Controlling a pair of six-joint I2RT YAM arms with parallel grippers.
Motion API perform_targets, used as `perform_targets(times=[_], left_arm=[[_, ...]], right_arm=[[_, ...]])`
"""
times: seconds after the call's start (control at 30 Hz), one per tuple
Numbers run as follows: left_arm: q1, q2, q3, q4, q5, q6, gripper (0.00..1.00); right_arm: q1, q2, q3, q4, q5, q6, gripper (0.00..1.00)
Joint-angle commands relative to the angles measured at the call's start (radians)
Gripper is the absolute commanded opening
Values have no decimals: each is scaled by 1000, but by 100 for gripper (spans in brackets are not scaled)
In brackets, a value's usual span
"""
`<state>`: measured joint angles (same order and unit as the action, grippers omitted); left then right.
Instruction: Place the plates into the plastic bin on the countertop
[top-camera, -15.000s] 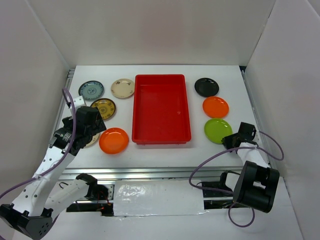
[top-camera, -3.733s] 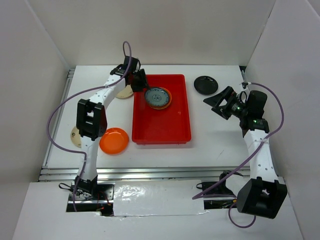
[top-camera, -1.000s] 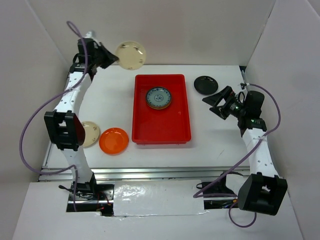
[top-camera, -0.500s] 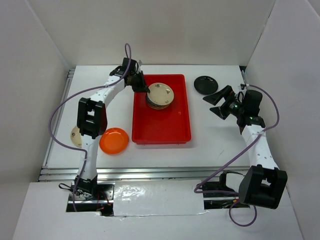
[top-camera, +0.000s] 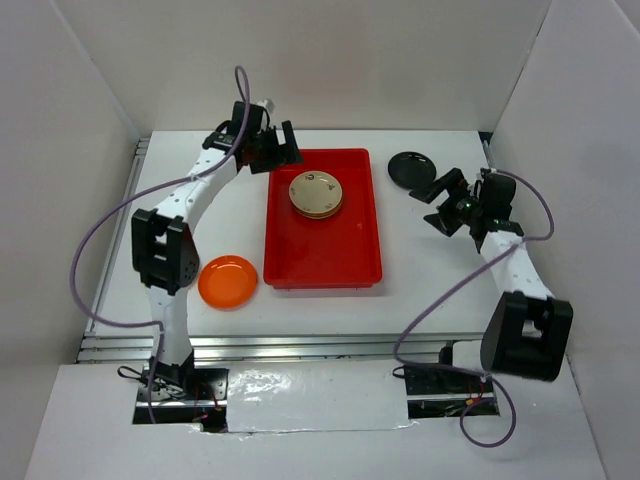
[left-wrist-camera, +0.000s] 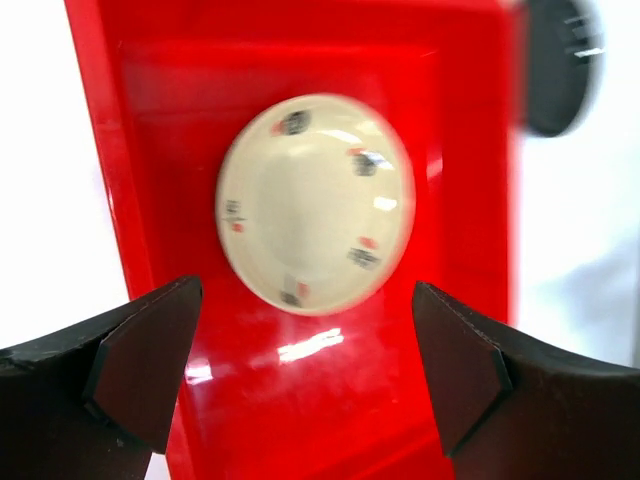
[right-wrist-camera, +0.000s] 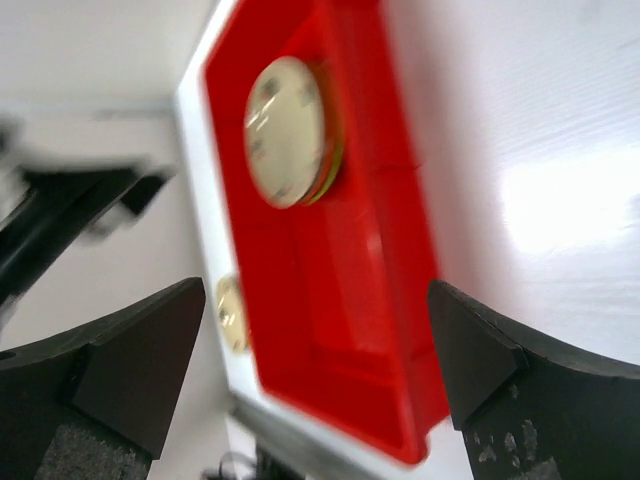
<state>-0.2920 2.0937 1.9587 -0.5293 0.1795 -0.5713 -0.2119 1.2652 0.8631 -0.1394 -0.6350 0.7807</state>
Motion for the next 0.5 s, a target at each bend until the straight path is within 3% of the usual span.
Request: perform_targets(times=[0.0,0.07,0.2,0.33,0.47], left_arm=[[-33,-211,-30,45,-83,15,99],[-30,-317,-73,13,-168,-34,99],[-1,-513,-280,-60,-314,-102,99],[146,-682,-489,-46,-192,-82,99],[232,-822,-621,-80,-141,-3,99]], right_arm=[[-7,149,97,-3,240,5,100],[-15,294,183,-8,329,41,100],[-27,546,362,-43,357,63,100],[-30,773,571,-98,362,58,98],[-38,891,704,-150,366,48,96]])
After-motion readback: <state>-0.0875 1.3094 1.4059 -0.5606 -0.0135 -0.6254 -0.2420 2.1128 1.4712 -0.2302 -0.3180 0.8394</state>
